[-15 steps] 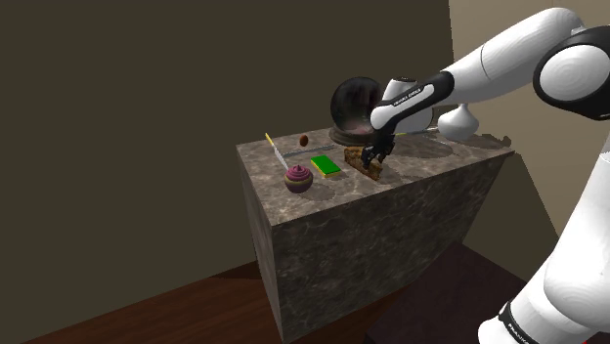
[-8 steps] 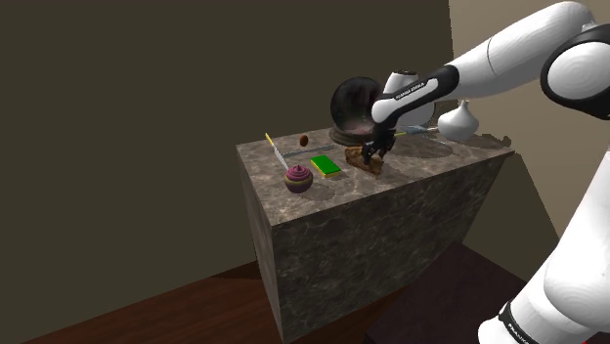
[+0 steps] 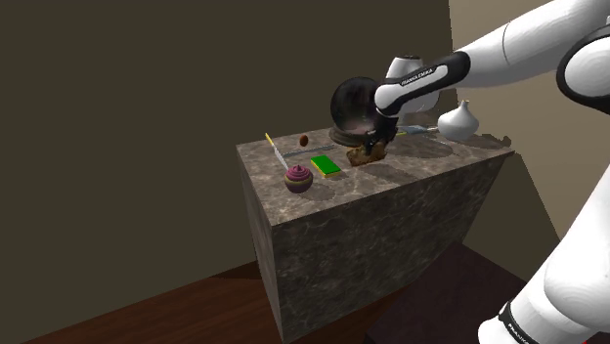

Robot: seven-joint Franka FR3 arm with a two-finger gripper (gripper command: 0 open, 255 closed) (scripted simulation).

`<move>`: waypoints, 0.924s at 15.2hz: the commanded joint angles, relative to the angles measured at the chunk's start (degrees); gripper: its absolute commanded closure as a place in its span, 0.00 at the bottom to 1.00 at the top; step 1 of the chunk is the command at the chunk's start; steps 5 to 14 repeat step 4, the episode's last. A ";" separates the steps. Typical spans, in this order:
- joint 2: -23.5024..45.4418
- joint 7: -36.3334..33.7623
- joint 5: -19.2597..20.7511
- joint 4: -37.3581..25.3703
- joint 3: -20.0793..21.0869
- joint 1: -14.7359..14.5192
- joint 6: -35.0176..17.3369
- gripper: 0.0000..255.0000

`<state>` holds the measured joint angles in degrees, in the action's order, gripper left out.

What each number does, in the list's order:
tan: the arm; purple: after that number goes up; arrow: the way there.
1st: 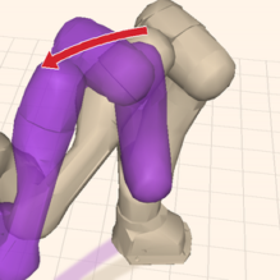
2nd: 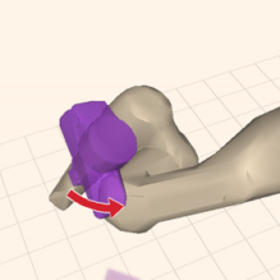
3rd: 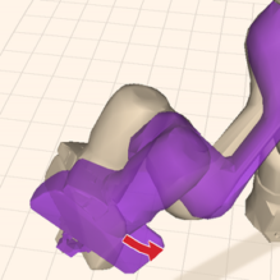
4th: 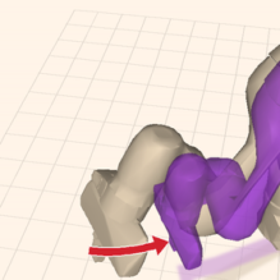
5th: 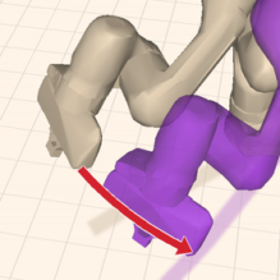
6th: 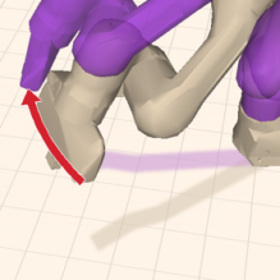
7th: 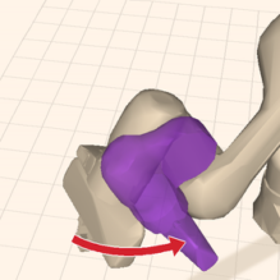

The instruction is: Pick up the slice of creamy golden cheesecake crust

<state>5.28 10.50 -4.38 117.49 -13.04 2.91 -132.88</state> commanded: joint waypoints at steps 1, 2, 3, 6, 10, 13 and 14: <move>-0.74 -0.29 0.33 -0.81 -0.02 -0.05 1.48 1.00; -1.04 -0.40 0.46 -1.24 -0.04 -0.07 2.20 1.00; -1.10 -0.42 0.48 -1.30 -0.04 -0.07 2.31 1.00; -1.09 -0.42 0.48 -1.31 -0.04 -0.07 2.31 1.00; -1.09 -0.42 0.48 -1.31 -0.04 -0.07 2.31 1.00; -1.09 -0.42 0.48 -1.31 -0.04 -0.07 2.31 1.00; -1.09 -0.42 0.48 -1.31 -0.04 -0.07 2.31 1.00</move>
